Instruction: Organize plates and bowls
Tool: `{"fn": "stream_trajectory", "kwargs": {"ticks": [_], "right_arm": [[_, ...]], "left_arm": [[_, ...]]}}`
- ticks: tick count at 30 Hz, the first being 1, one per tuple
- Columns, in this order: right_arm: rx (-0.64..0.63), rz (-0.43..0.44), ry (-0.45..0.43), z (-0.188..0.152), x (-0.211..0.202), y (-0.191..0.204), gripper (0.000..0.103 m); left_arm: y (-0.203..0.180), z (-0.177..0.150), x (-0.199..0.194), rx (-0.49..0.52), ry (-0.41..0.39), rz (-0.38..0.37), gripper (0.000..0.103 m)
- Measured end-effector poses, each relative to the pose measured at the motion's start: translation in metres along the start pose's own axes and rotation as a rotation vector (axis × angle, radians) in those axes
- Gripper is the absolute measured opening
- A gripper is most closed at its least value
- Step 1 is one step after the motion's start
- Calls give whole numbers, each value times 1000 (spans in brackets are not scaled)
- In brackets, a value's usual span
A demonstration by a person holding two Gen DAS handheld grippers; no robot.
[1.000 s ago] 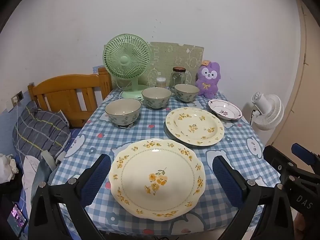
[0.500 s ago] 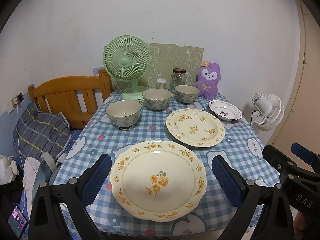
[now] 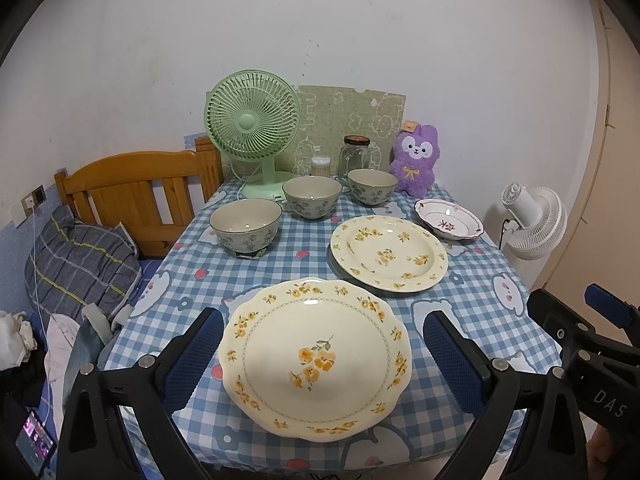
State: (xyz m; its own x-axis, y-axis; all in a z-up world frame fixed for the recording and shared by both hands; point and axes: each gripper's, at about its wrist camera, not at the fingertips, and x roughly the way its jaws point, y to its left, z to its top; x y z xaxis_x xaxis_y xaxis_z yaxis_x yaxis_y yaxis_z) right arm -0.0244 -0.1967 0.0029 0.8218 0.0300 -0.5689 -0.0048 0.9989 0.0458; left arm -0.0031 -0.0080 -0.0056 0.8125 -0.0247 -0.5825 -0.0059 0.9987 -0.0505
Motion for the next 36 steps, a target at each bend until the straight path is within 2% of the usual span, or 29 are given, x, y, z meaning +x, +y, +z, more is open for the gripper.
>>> {"fn": "stream_trajectory", "kwargs": {"ticks": [36], "right_arm": [[-8, 7, 1, 0, -2, 2, 94]], "left_arm": [[3, 2, -3, 0, -2, 3, 100]]}}
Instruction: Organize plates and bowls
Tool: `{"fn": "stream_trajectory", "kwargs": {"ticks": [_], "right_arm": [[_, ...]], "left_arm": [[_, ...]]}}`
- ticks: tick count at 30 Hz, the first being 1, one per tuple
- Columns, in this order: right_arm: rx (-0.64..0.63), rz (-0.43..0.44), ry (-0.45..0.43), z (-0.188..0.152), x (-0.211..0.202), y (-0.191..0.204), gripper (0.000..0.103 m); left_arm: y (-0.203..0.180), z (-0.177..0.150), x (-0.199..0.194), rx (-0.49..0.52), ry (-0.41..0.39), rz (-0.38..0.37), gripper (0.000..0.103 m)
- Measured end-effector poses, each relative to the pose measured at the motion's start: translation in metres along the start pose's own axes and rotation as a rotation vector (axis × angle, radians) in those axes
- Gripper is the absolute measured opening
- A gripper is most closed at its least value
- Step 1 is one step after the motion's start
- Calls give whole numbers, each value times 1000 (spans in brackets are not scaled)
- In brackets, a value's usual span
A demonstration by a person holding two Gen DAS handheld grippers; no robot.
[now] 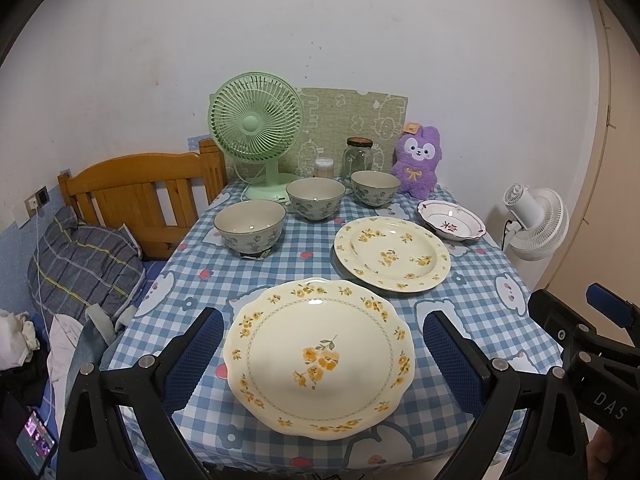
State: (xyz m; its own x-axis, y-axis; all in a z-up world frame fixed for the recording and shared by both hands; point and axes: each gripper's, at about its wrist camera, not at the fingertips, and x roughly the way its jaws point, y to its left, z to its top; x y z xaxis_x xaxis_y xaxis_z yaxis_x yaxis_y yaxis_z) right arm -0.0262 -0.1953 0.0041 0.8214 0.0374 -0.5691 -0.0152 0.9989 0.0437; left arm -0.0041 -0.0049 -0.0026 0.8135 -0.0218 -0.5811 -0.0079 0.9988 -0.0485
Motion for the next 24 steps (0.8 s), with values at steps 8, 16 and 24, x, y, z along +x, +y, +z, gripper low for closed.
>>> {"fn": "stream_trajectory", "kwargs": {"ticks": [8, 16, 24], "right_arm": [[0, 1, -1, 0, 0, 0, 94], [-6, 7, 1, 3, 1, 5, 94], [-11, 14, 18, 9, 12, 15, 94]], "left_arm": [[3, 1, -1, 1, -2, 1, 100], [9, 3, -1, 4, 0, 3, 100], [17, 10, 7, 2, 12, 14, 98]]}}
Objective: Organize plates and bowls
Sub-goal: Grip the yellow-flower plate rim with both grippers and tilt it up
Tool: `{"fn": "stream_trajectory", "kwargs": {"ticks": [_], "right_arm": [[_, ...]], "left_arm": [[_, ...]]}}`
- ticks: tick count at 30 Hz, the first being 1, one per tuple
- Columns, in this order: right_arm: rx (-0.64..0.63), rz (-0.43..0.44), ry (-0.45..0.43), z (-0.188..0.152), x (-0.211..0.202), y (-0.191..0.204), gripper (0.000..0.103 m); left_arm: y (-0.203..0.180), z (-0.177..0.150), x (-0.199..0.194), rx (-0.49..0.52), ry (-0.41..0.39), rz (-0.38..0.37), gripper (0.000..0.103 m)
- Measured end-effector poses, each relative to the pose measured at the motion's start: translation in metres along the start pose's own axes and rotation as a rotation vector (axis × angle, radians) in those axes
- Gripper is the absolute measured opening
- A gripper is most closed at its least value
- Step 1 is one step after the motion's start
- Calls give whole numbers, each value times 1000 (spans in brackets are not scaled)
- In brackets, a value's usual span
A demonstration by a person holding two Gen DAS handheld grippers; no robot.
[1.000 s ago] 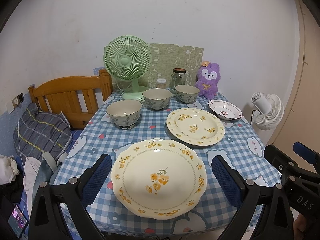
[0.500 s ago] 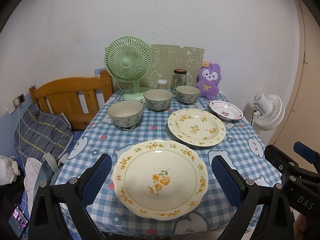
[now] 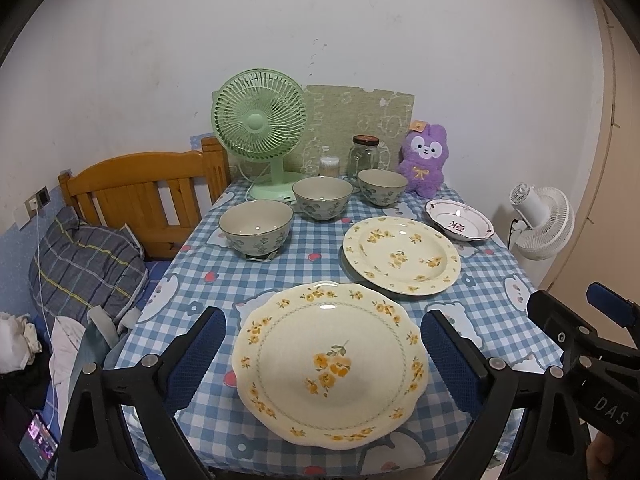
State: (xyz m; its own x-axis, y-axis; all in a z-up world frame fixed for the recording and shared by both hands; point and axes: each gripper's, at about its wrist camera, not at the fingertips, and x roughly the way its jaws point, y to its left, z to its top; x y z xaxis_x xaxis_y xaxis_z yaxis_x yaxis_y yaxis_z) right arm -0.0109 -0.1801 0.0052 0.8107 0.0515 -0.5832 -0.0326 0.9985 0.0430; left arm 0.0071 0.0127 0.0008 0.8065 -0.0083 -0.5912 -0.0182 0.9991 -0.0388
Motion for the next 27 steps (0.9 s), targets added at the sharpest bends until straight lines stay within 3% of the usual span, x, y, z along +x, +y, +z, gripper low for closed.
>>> {"fn": "stream_trajectory", "kwargs": {"ticks": [11, 27], "right_arm": [[17, 20, 48, 15, 25, 20, 92], [34, 13, 195, 1, 82, 45, 88]], "left_arm": [[10, 17, 20, 3, 26, 17, 92], [30, 6, 70, -13, 165, 53, 87]]}}
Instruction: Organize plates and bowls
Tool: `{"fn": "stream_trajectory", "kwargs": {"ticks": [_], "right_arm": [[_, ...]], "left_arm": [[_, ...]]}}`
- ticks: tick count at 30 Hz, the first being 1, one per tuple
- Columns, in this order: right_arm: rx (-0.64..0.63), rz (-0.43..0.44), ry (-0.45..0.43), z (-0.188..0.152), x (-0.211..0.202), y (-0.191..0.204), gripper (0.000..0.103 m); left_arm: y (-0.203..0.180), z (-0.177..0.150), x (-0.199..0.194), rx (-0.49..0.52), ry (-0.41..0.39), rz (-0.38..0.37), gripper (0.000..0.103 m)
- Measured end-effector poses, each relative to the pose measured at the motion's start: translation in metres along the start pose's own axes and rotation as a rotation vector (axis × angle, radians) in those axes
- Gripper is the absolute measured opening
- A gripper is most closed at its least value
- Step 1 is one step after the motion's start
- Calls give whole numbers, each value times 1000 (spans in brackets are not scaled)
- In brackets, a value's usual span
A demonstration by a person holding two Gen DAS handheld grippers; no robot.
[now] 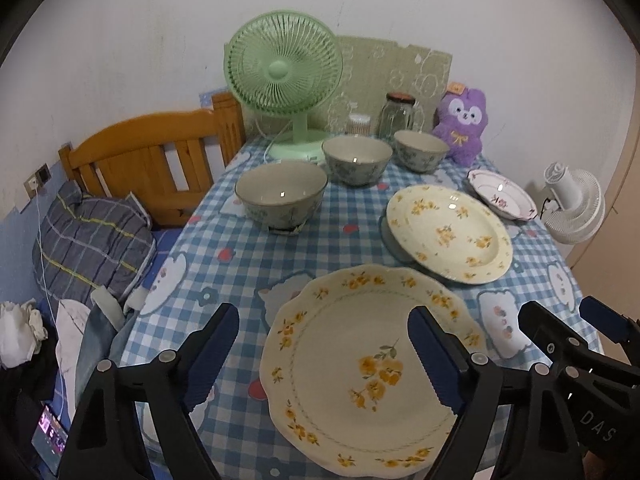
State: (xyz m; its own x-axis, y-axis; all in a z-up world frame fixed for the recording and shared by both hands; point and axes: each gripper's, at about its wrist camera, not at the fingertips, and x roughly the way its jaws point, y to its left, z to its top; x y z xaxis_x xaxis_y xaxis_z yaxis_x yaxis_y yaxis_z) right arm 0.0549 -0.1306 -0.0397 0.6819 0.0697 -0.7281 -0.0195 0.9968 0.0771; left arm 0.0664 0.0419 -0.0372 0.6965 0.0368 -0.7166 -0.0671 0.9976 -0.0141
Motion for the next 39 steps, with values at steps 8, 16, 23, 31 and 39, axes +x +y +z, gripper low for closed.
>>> {"fn": "stream_trajectory", "kwargs": {"ticks": [8, 16, 23, 31, 39], "right_arm": [[-11, -39, 39, -13, 32, 15, 87], [3, -41, 89, -23, 65, 27, 84], [13, -62, 129, -33, 85, 29, 81], [17, -74, 176, -35, 100, 28, 70], [33, -107, 211, -33, 111, 30, 60]], "left_arm": [[13, -14, 35, -25, 77, -10, 86], [25, -23, 64, -17, 126, -3, 83], [26, -34, 84, -15, 193, -38, 75], [21, -36, 94, 19, 207, -43, 69], [34, -32, 105, -7, 250, -88, 52]]}}
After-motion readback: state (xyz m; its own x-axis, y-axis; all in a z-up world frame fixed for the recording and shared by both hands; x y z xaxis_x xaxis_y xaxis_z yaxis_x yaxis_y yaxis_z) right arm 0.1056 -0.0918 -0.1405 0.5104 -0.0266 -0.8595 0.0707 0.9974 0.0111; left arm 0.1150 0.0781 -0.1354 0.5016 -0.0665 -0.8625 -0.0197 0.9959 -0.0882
